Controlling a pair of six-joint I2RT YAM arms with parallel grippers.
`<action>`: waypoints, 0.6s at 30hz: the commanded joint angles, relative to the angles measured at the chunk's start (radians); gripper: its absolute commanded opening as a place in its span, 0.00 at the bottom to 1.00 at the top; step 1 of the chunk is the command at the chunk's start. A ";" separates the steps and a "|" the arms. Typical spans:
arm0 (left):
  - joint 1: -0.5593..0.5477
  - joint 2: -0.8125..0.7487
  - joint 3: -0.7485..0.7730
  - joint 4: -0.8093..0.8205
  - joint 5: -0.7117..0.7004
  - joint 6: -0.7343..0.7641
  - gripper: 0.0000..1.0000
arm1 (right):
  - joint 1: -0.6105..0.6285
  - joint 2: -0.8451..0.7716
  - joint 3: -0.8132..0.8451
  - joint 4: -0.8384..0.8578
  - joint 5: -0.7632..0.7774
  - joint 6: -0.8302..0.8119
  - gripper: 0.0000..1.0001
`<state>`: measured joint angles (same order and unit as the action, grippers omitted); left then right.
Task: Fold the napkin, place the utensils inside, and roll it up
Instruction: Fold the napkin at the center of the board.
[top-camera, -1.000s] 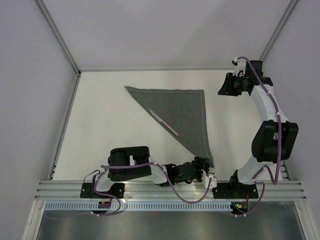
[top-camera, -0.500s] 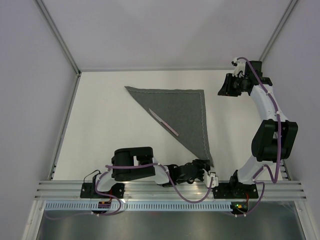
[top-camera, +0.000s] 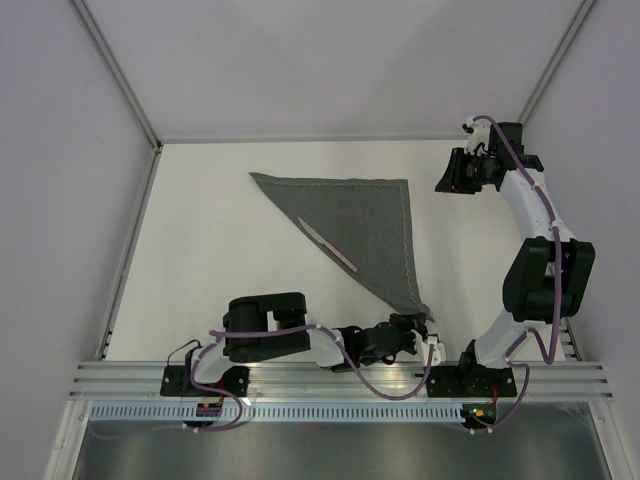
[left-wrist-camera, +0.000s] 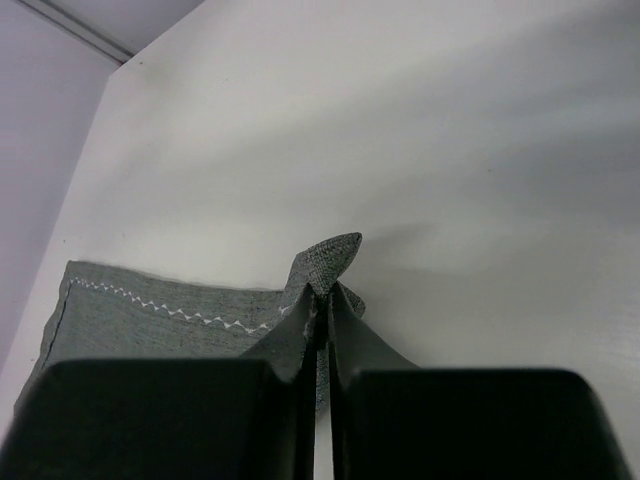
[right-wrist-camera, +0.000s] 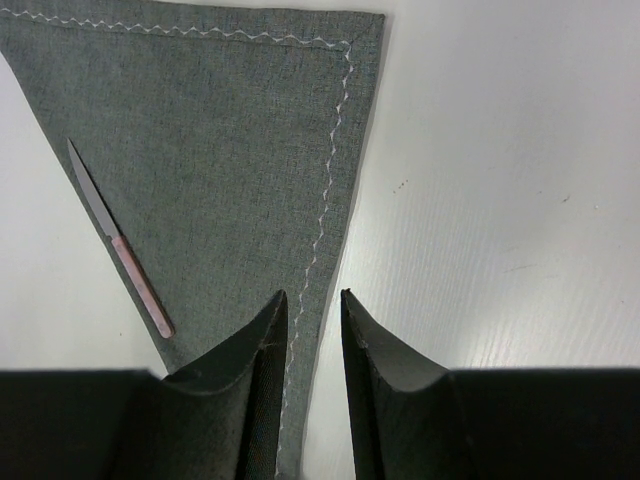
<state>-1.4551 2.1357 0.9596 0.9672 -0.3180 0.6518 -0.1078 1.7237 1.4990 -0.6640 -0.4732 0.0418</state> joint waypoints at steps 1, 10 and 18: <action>0.004 -0.029 0.041 0.001 -0.076 -0.153 0.02 | -0.001 0.013 -0.002 0.024 -0.002 0.018 0.34; 0.090 -0.167 0.048 -0.117 -0.162 -0.455 0.02 | -0.001 0.016 -0.002 0.021 -0.004 0.018 0.33; 0.269 -0.299 0.013 -0.306 -0.193 -0.765 0.02 | -0.001 0.016 -0.003 0.017 -0.007 0.017 0.33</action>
<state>-1.2472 1.9041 0.9771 0.7338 -0.4709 0.0982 -0.1078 1.7363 1.4963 -0.6647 -0.4732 0.0418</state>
